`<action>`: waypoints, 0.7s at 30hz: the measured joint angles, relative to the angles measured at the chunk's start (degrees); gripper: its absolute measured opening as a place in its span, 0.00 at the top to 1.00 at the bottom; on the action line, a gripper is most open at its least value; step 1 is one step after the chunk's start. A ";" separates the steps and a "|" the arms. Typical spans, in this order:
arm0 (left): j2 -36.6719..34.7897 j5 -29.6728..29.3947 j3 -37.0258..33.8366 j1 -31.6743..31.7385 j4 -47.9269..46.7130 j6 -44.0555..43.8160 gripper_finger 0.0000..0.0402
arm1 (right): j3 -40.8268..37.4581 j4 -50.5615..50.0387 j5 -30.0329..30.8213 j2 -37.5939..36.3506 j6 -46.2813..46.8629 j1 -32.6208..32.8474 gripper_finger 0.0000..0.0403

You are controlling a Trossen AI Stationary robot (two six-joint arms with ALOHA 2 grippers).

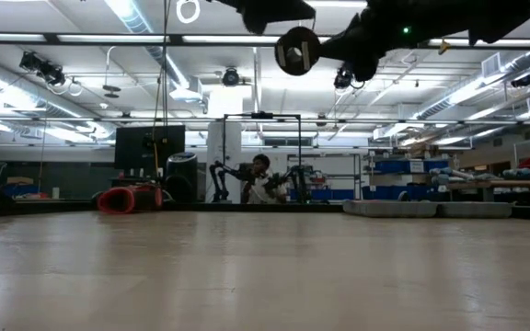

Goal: Coil cords
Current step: Uncoil the red wire from the black spool

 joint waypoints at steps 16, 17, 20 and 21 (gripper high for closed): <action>5.28 -4.31 5.18 -0.35 -11.73 -11.10 1.00 | 3.76 0.18 2.25 1.51 0.46 -0.20 1.00; 5.33 -5.04 5.14 -0.35 -12.97 -11.19 1.00 | 3.76 0.30 2.32 1.48 0.47 -0.04 1.00; 5.69 -8.29 5.14 -0.40 -14.89 -12.93 1.00 | 3.76 0.27 3.43 1.48 0.42 0.72 1.00; 5.66 -9.70 5.13 -0.42 -16.58 -13.22 1.00 | 3.76 0.21 3.65 1.48 0.42 0.96 1.00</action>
